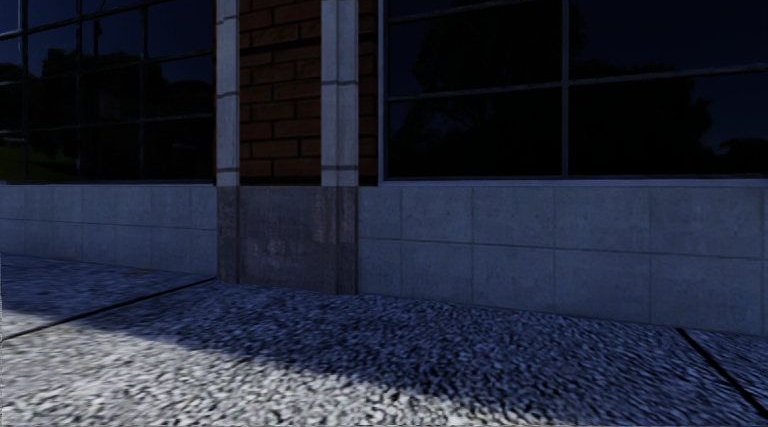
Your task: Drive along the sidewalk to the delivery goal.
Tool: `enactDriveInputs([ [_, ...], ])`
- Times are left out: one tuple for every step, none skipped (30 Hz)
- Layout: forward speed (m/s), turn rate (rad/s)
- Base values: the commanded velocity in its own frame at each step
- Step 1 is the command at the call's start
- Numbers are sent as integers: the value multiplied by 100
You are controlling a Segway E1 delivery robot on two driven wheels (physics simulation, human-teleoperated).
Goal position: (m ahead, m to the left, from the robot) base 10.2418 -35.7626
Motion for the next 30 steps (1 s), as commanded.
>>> enactDriveInputs([
  [116, -107],
  [116, -108],
  [116, -111],
  [116, -113],
  [116, -113],
  [116, -113],
  [116, -113],
  [116, -113],
  [116, -113],
  [116, -113],
  [116, -113],
  [116, -113],
  [117, -113],
  [117, -113],
  [118, -113],
  [123, -113],
  [127, -113],
  [130, -113],
  [130, -113],
  [131, -113],
  [133, -113],
  [137, -113],
  [137, -113],
  [143, -113],
  [149, -113],
  [151, -113],
  [152, -112],
  [152, -112],
  [153, -111],
  [153, -111],
])
